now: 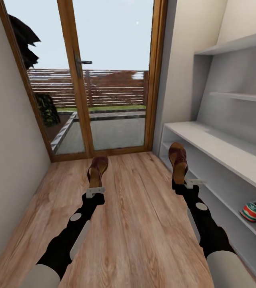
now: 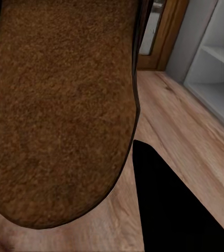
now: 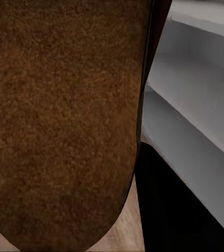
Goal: Pick up the two gym shoes and the two sandals from the corridor floor and place them onto the hallstand (shoe rack) in the corridor, making sure they are on the rack and not on the floor. Arrange them so the two gym shoes are next to each other and the two sandals are next to each other.
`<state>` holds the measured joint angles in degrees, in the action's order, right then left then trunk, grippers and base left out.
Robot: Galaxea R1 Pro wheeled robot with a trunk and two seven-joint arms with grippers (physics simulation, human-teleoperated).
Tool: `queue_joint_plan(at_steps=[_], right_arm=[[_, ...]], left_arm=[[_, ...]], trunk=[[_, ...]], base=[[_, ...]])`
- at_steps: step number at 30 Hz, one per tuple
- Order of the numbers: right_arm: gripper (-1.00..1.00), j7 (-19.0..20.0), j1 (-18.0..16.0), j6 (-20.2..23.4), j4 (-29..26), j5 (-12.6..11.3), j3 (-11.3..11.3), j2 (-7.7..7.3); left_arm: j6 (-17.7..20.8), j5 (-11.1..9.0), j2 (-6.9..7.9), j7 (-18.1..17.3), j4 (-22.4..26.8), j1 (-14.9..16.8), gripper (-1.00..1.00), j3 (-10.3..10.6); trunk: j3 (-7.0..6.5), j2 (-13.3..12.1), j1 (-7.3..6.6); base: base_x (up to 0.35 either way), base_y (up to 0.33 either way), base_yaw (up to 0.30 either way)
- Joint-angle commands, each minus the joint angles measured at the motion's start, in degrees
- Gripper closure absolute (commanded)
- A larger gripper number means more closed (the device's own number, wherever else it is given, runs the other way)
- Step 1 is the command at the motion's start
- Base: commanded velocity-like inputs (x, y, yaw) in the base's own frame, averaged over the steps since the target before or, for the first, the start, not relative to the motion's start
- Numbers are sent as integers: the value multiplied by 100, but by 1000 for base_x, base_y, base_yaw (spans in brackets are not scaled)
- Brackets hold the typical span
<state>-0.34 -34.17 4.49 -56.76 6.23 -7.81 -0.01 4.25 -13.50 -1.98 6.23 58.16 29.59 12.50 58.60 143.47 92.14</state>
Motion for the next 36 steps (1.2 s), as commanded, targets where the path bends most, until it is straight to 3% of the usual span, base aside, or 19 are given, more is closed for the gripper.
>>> queue_joint_plan(at_steps=[1,16,36], right_arm=[[100,-10,-2,36,-11,39,-1,1],[100,-10,-2,37,-11,37,-1,1],[100,-10,-2,36,-11,44,-1,0]], left_arm=[[32,-29,4,36,12,2,100,16],[32,-29,4,36,9,2,100,16],[32,-29,-1,36,9,2,100,16]], trunk=[[6,2,2],[6,2,2],[6,2,2]], base=[[348,0,-235],[342,54,-259],[290,181,-19]])
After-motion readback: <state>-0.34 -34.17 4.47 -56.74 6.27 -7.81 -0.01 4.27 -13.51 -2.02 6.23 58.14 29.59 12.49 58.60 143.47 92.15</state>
